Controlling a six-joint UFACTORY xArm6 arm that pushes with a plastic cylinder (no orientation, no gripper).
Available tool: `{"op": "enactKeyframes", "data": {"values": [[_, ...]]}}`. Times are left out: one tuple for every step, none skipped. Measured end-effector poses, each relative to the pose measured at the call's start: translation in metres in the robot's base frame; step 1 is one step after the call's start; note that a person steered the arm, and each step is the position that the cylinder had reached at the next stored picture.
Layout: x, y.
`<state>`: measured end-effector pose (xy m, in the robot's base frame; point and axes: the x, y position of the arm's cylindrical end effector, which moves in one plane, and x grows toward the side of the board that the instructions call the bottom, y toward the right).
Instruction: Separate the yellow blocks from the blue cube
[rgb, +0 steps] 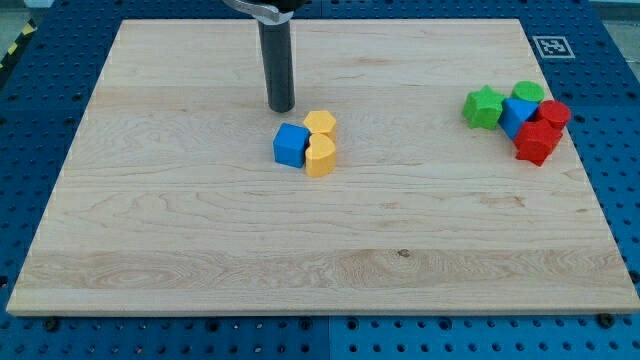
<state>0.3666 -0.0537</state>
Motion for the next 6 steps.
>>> {"op": "enactKeyframes", "data": {"values": [[0.000,0.000],[-0.001,-0.003],[0.000,-0.003],[0.019,0.014],[0.066,0.051],[0.106,0.097]]}}
